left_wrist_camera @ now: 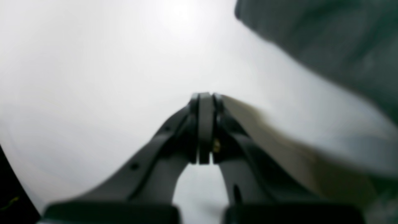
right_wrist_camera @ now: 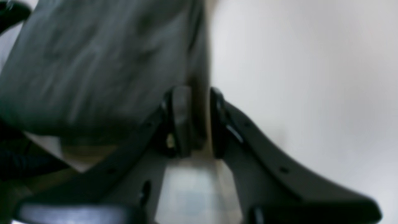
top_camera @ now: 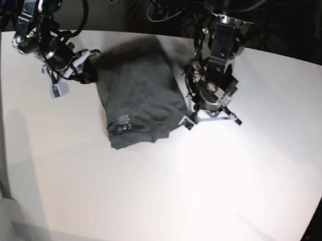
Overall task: Layout the t-shirt on the table in an organized manner, then fold the t-shirt properly
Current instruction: 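Square the bundle sides with both grippers pushing inward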
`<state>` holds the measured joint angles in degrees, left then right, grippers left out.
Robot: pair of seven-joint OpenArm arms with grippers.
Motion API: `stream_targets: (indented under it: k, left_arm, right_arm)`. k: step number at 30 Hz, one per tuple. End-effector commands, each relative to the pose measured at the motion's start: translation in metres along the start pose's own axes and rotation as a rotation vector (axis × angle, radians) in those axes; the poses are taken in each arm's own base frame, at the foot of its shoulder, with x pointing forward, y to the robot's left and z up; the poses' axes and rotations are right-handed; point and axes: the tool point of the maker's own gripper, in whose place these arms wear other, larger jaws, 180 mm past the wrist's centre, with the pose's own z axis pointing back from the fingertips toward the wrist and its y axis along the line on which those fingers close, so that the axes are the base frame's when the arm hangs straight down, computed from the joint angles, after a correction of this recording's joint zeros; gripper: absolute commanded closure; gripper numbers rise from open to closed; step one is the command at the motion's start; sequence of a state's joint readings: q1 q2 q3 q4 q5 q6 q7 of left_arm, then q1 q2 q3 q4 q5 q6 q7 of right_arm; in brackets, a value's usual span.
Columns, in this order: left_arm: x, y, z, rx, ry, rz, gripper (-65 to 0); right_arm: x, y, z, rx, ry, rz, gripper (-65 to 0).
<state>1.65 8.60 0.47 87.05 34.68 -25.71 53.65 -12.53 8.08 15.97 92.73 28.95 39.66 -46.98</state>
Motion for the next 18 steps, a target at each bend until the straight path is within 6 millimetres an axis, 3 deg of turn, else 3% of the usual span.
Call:
stream_targets:
  k: [1, 10, 18]
  left_arm:
    - [0.010, -0.002, 0.000, -0.015, -0.023, 0.005, -0.1]
    - [0.035, 0.015, 0.000, 0.008, -0.070, 0.007, -0.1]
    - [0.050, 0.022, 0.006, 0.026, -0.146, 0.016, -0.1]
  right_arm:
    - [0.012, 0.003, 0.003, 0.014, -0.040, 0.018, -9.6]
    - [-0.007, 0.032, -0.006, 0.091, 0.016, 0.041, -9.5]
    - [-0.012, 0.028, -0.001, 0.076, 0.022, 0.034, -9.3]
